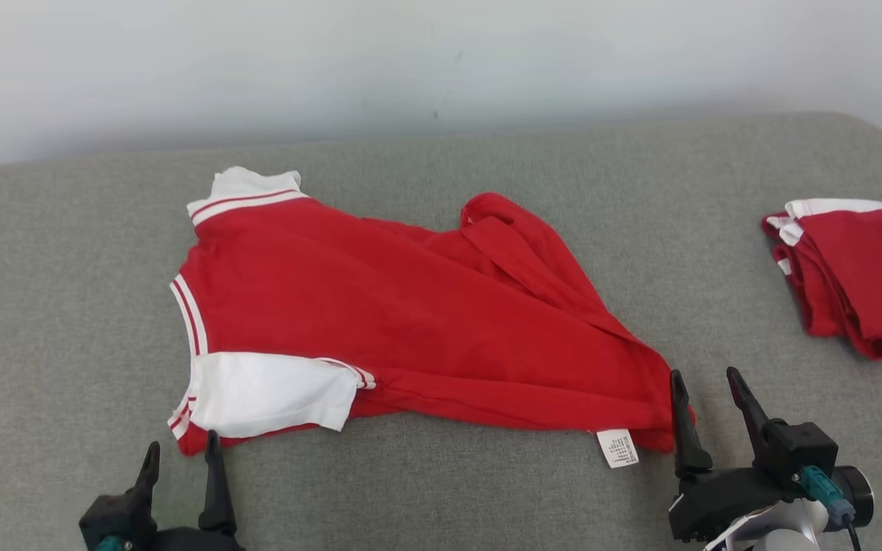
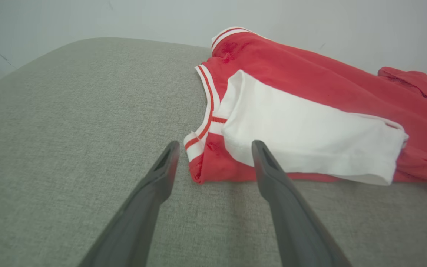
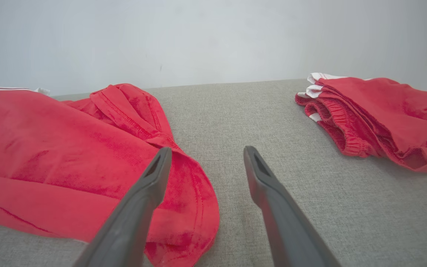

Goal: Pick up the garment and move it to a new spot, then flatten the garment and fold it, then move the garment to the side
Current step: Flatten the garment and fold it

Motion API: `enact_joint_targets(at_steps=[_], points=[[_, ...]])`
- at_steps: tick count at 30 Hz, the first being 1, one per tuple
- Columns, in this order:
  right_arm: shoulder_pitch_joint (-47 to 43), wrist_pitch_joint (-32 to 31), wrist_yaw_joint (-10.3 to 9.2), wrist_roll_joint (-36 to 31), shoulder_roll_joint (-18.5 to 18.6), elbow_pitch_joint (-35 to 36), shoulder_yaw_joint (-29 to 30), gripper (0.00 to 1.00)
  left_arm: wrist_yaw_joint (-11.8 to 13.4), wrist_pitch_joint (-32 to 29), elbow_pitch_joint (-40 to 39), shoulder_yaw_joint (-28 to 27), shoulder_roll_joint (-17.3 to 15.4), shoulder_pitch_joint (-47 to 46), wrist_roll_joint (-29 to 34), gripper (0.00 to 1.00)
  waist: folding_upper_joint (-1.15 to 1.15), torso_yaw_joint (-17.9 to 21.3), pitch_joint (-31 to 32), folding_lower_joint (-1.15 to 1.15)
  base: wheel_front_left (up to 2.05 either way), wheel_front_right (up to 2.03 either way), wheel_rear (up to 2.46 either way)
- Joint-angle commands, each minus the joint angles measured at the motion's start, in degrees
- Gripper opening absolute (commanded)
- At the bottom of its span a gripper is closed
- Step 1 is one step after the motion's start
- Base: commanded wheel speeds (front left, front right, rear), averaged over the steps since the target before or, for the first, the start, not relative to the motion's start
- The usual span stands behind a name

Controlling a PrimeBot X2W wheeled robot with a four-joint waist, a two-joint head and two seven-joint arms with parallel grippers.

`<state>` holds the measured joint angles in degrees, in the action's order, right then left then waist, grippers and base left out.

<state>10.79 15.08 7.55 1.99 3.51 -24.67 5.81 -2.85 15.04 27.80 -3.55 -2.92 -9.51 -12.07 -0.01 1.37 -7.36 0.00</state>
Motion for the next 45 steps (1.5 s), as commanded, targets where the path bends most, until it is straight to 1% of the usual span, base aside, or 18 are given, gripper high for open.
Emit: enact_joint_targets(at_steps=[1, 6, 11, 14, 21, 29, 34, 35, 41, 45], points=[[-0.66, 0.03, -0.15, -0.33, -0.32, 0.35, -0.26, 1.00, 0.32, 0.17, -0.82, 0.17, 0.00, 0.99, 0.62, 1.00, 0.01, -0.52, 1.85, 0.00, 0.00, 0.00, 0.00], [-2.16, 0.03, -0.15, -1.27, -0.46, 3.18, -0.34, 1.00, 1.39, 0.16, -6.23, 1.07, 0.00, 5.18, 2.55, 1.00, 0.01, -0.63, 4.33, 0.00, 0.00, 0.00, 0.00], [-3.82, 0.03, -0.15, -1.67, -0.61, 4.53, -1.04, 1.00, 1.12, 0.16, -9.88, 0.89, 0.01, 8.40, 5.36, 1.00, 0.01, -0.04, 6.29, 0.00, 0.00, 0.00, 0.00], [-4.89, 0.03, -0.15, -1.06, -0.65, 4.24, -1.57, 1.00, 0.79, 0.16, -10.95, 0.98, 0.02, 10.22, 6.35, 1.00, 0.01, 0.39, 7.09, 0.00, 0.00, 0.00, 0.00], [-6.15, 0.03, -0.15, -0.21, -0.66, 2.83, -1.79, 1.00, 0.68, 0.17, -11.34, 2.10, 0.01, 12.09, 5.21, 1.00, 0.01, 0.88, 7.59, 0.00, 0.00, 0.00, 0.00], [-4.92, 0.03, -0.15, -1.11, -0.67, 1.70, -1.62, 1.00, 0.36, 0.16, -10.56, 3.12, 0.01, 9.75, 3.67, 1.00, 0.01, 0.76, 5.16, 0.00, 0.00, 0.00, 0.00], [-3.68, 0.03, -0.15, -1.37, -0.66, 1.93, -1.51, 1.00, -0.64, 0.16, -9.34, 3.00, 0.00, 5.70, 2.42, 1.00, 0.01, 0.63, 1.77, 0.00, 0.00, 0.00, 0.00], [-3.20, 0.03, -0.15, -1.42, -0.66, 2.09, -1.51, 1.00, -1.17, 0.17, -8.53, 2.68, 0.01, 4.15, 1.71, 1.00, 0.01, 0.63, 0.57, 0.00, 0.00, 0.00, 0.00], [-2.02, 0.03, -0.15, -1.61, -0.67, 2.25, -1.53, 1.00, -2.61, 0.16, -6.52, 1.17, 0.01, 0.98, 0.67, 1.00, 0.01, 0.78, -1.50, 0.00, 0.00, 0.00, 0.00], [-1.50, 0.03, -0.15, -1.78, -0.60, 2.36, -1.40, 1.00, -3.58, 0.16, -4.76, -0.25, 0.02, -0.92, 1.06, 1.00, 0.01, 0.82, -2.33, 0.00, 0.00, 0.00, 0.00]])
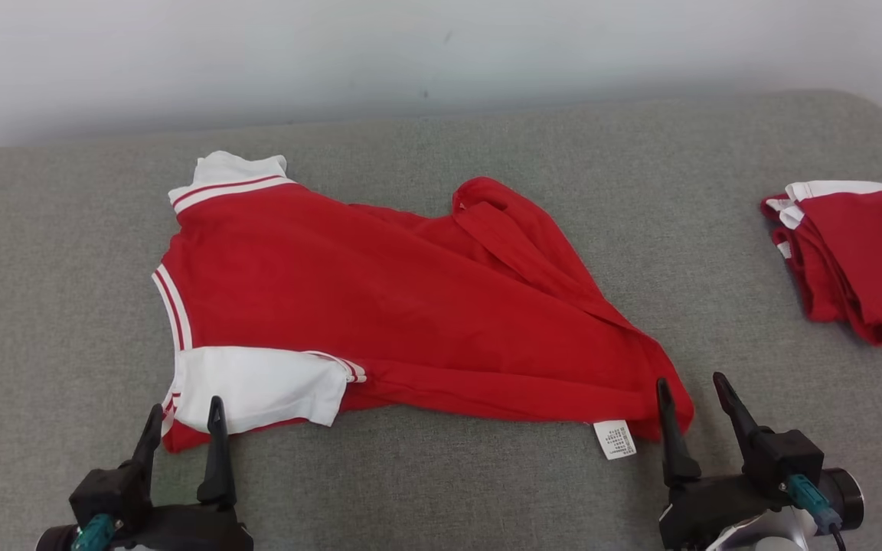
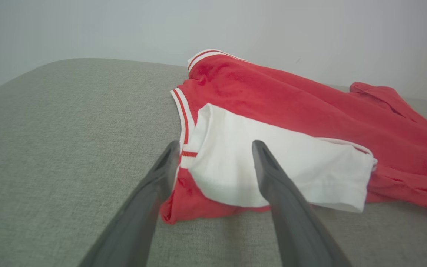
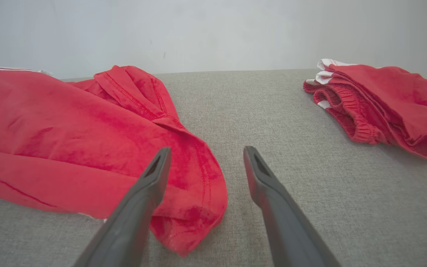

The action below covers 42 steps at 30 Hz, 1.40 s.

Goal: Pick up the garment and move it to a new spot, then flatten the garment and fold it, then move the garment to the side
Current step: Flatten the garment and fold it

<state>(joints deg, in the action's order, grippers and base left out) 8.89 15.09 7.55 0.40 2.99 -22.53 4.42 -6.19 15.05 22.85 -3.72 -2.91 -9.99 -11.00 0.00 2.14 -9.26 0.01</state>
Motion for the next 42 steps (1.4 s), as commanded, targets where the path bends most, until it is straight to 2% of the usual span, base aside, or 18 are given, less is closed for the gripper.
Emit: enact_joint_targets(at_steps=[1, 8, 19, 20, 21, 22, 23, 25, 28, 42], points=[[0.50, 0.03, -0.15, -0.25, -0.07, 0.25, -0.05, 1.00, -0.29, 0.15, 0.87, -0.52, 0.00, -0.82, -0.27, 1.00, 0.00, 0.10, -0.60, -0.01, 0.00, 0.00, 0.00], [1.30, 0.02, -0.15, -0.07, 0.18, 0.24, -0.43, 1.00, -1.36, 0.15, 3.02, -1.31, -0.38, -3.41, -0.67, 1.00, 0.00, 0.48, -1.61, -0.01, 0.00, 0.00, 0.00], [1.23, 0.02, -0.15, 0.57, 0.11, -0.01, -0.07, 1.00, -1.22, 0.15, 4.17, 0.21, -0.24, -1.94, -3.28, 1.00, 0.00, 0.70, -1.84, -0.01, 0.00, 0.00, 0.00], [1.23, 0.02, -0.15, 0.58, 0.10, 0.07, -0.09, 1.00, -1.22, 0.15, 4.15, 0.20, -0.26, -2.02, -3.43, 0.98, 0.00, 0.68, -1.88, -0.01, 0.00, 0.00, 0.00], [1.23, 0.02, -0.15, 0.59, 0.09, 0.12, -0.10, 1.00, -1.22, 0.16, 3.64, 0.22, -0.28, -2.16, -3.58, 0.82, 0.00, 0.63, -1.94, -0.01, 0.00, 0.00, 0.00], [1.23, 0.02, -0.15, 0.61, 0.09, 0.18, -0.12, 1.00, -1.22, 0.15, 3.38, 0.27, -0.32, -2.12, -3.70, 0.71, 0.00, 0.57, -1.98, -0.01, 0.00, 0.00, 0.00], [1.23, 0.02, -0.15, 0.62, 0.08, 0.22, -0.13, 1.00, -1.22, 0.15, 3.01, 0.28, -0.34, -2.08, -3.78, 0.46, 0.00, 0.53, -2.01, -0.01, 0.00, 0.00, 0.00], [1.23, 0.03, -0.15, 0.68, 0.07, 0.18, -0.12, 1.00, -1.23, 0.15, 2.17, 0.25, -0.34, -1.92, -3.77, 0.34, 0.00, 0.48, -2.08, -0.01, 0.00, 0.00, 0.00], [1.24, 0.02, -0.15, 0.73, 0.06, 0.00, -0.11, 1.00, -1.23, 0.15, 1.23, 0.10, -0.32, -1.35, -3.48, 0.00, 0.00, 0.53, -2.09, -0.01, 0.00, 0.00, 0.00], [0.57, 0.02, -0.16, 1.64, -0.08, -3.13, 0.27, 1.00, -1.23, 0.16, -3.17, -0.29, 0.00, 0.77, -1.51, 0.00, 0.00, 0.52, -2.11, -0.01, 0.00, 0.00, 0.00]])
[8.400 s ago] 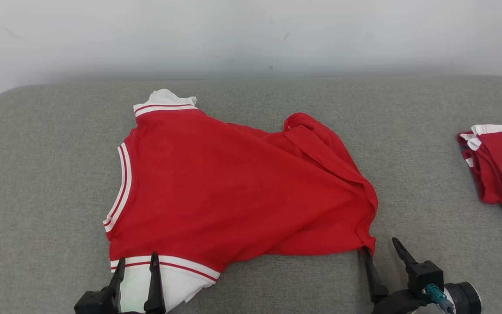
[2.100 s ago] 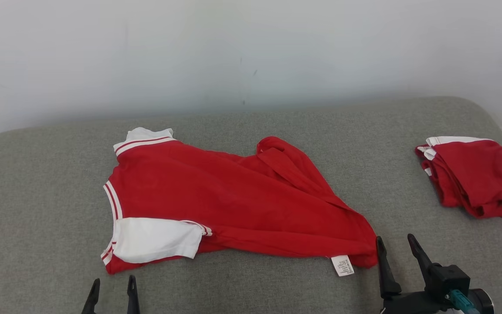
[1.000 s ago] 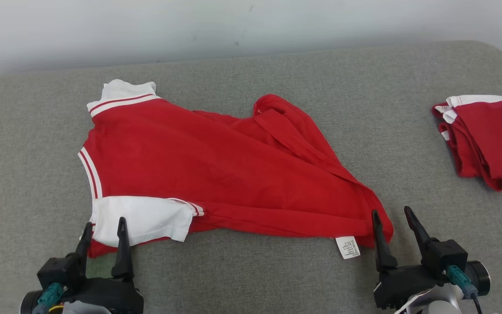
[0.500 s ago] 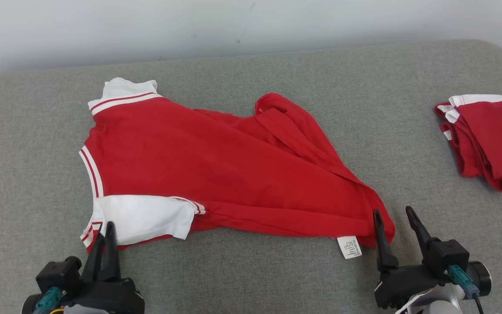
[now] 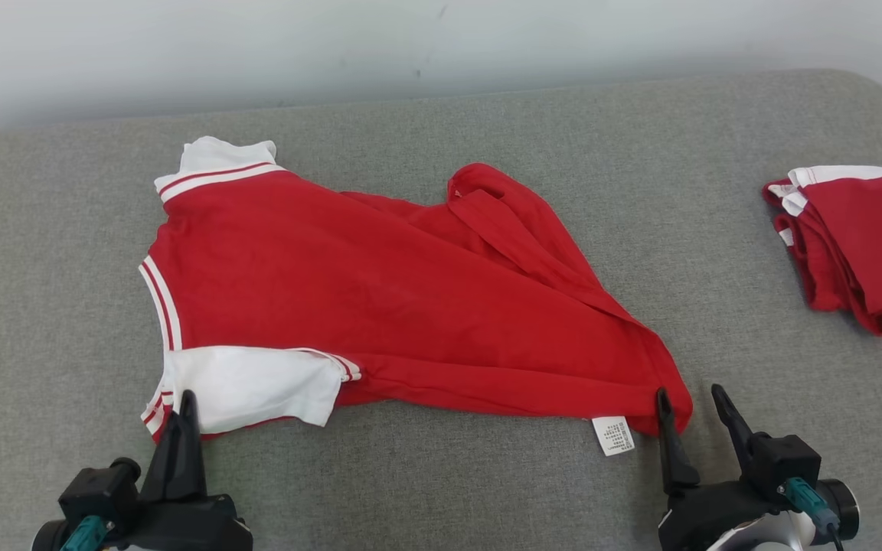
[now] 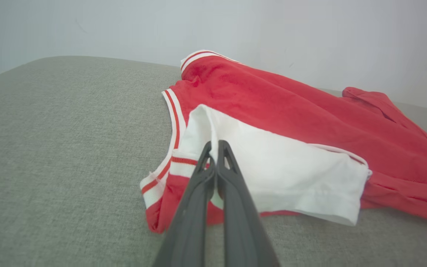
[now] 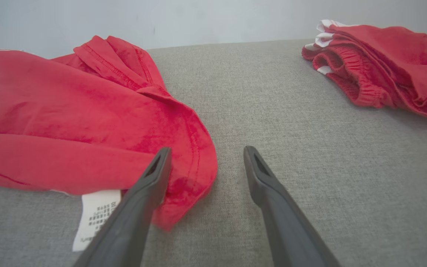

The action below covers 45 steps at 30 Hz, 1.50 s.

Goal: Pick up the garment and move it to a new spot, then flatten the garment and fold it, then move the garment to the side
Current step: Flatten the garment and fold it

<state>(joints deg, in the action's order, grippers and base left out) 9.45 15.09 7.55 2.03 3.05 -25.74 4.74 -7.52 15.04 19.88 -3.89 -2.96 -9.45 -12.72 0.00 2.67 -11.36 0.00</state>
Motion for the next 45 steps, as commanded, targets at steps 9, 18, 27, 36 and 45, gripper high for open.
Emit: enact_joint_targets(at_steps=[9, 18, 27, 36, 45], points=[[0.17, 0.02, -0.16, 1.74, -0.18, -0.73, -1.08, 0.90, 0.09, 0.16, -0.63, 0.99, 0.07, 0.17, -0.74, 0.00, 0.00, -0.18, -0.55, 0.00, 0.00, 0.00, 0.00], [-2.07, 0.02, -0.16, 3.47, -0.20, 1.10, -3.99, 0.83, 0.09, 0.16, -1.33, 1.07, 0.07, 0.67, -0.75, 0.00, 0.00, 0.17, -0.33, 0.00, 0.00, 0.00, 0.00], [-3.55, 0.02, -0.16, 1.32, 0.77, 3.82, -6.21, 0.84, 0.09, 0.16, -1.22, 1.08, 0.08, 1.21, -1.18, 0.00, 0.00, 0.45, 0.13, 0.00, 0.00, 0.00, 0.00], [-2.47, 0.02, -0.16, -1.27, 1.74, -0.93, -6.06, 0.78, 0.09, 0.16, -0.57, 1.58, 0.08, 2.29, -1.98, 0.00, 0.00, 0.03, 0.77, 0.00, 0.00, 0.00, 0.00], [-2.76, 0.02, -0.16, -3.21, 2.54, -1.86, -6.15, 0.79, 0.10, 0.16, -0.32, 1.93, 0.08, 2.46, -2.47, 0.00, 0.00, -0.19, 1.37, 0.00, 0.00, 0.00, 0.00]])
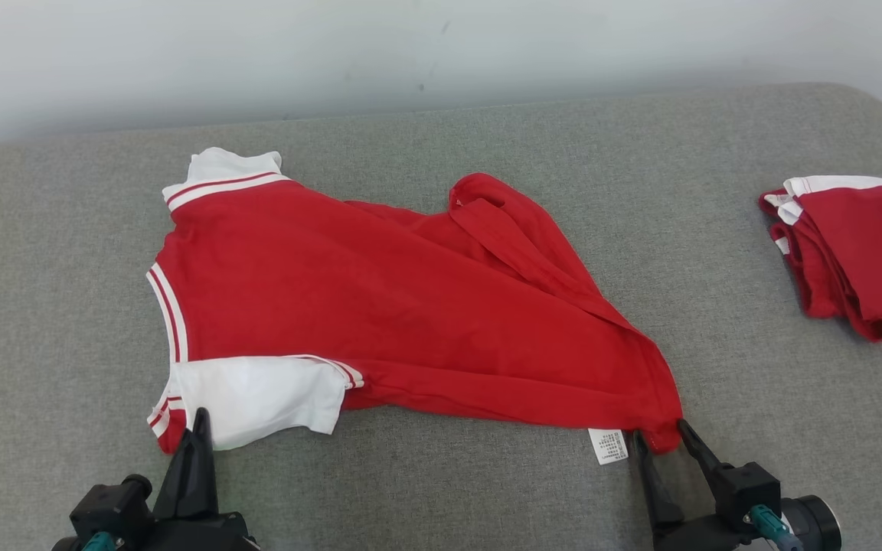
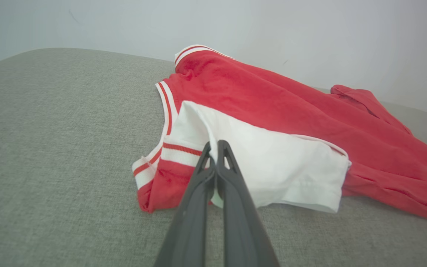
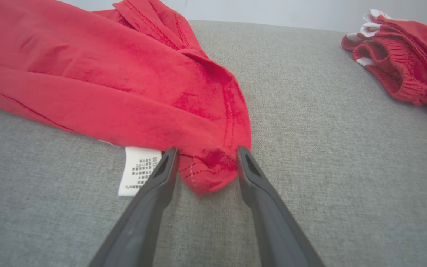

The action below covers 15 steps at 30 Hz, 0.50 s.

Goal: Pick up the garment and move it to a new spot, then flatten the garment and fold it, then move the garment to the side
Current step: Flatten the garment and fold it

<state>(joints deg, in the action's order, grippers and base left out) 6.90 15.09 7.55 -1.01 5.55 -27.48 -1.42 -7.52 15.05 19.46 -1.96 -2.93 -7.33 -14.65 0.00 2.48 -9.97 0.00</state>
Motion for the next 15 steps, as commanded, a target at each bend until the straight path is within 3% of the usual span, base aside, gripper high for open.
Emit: enact_joint_targets(at_steps=[1, 10, 13, 15], points=[[-0.13, 0.02, -0.16, -0.61, 0.04, -0.36, 0.12, 0.79, 0.09, 0.15, 0.11, 0.04, 0.05, 0.35, -0.58, 0.00, 0.00, 0.00, -0.01, 0.00, 0.00, 0.00, 0.00], [-0.73, 0.02, -0.16, -2.34, 0.32, -0.40, -0.72, 0.61, 0.09, 0.15, 0.31, -0.06, 0.05, 0.33, -0.93, 0.00, 0.00, -0.08, -0.17, 0.00, 0.00, 0.00, 0.00], [-0.90, 0.02, -0.16, -2.56, 0.30, -0.56, -0.85, 0.43, 0.09, 0.15, 0.38, -0.26, 0.05, 0.35, -0.93, 0.00, 0.00, 0.05, -0.20, 0.00, 0.00, 0.00, 0.00], [-0.75, 0.02, -0.16, -2.65, 0.26, -1.01, -0.61, 0.03, 0.09, 0.15, 0.43, -0.28, 0.05, 0.28, -0.96, 0.00, 0.00, 0.08, -0.18, 0.00, 0.00, 0.00, 0.00]])
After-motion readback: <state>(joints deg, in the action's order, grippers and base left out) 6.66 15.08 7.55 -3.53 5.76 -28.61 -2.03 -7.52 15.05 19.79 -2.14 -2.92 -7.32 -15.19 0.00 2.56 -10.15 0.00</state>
